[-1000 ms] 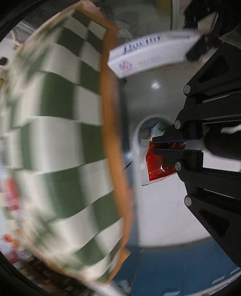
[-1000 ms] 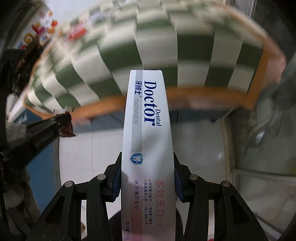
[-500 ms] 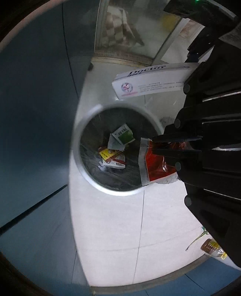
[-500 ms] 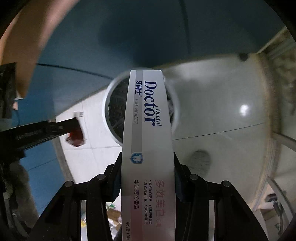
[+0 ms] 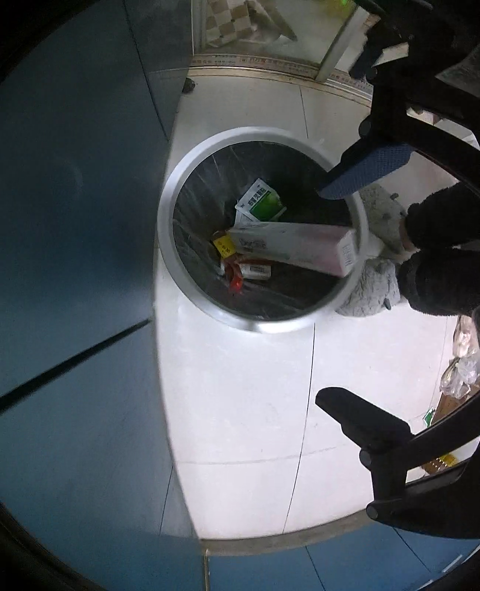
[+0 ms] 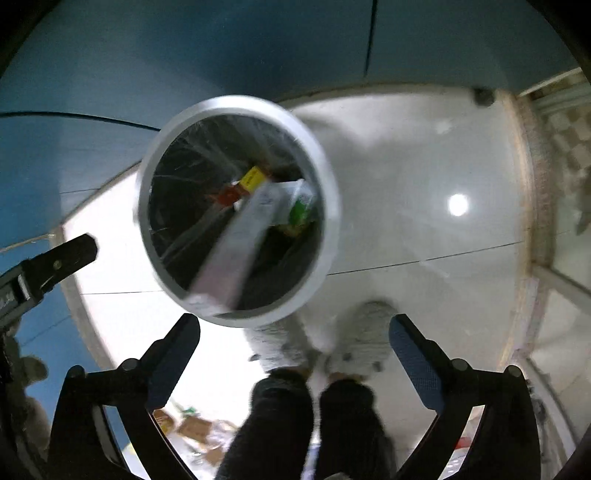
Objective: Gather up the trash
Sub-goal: 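Lower the packet and toothpaste box over the bin and open both tools, then raise both tools back toward the counter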
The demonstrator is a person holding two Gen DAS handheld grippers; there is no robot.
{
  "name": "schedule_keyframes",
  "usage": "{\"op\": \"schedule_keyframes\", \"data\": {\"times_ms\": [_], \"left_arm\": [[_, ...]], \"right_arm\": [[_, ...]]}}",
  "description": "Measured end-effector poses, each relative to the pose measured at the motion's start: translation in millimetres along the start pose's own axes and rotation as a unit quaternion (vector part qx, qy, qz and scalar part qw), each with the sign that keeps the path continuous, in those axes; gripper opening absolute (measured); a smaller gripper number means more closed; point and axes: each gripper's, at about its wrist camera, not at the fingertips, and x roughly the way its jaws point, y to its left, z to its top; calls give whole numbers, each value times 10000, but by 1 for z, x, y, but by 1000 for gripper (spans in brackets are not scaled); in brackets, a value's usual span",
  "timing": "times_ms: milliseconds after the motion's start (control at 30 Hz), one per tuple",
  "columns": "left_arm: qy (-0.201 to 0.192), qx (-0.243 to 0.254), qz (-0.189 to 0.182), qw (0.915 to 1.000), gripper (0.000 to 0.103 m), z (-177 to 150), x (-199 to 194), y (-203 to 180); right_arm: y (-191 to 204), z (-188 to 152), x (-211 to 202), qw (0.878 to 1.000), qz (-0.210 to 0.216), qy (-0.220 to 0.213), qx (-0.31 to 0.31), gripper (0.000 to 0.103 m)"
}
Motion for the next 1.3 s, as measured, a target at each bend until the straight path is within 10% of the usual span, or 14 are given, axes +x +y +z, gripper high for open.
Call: {"op": "schedule_keyframes", "data": {"times_ms": [1300], "left_arm": [[-1842,250,106,9825,103,-156,-433,25]], "right_arm": [[76,-178,-519,9828,-107,-1791,-437,103]]}}
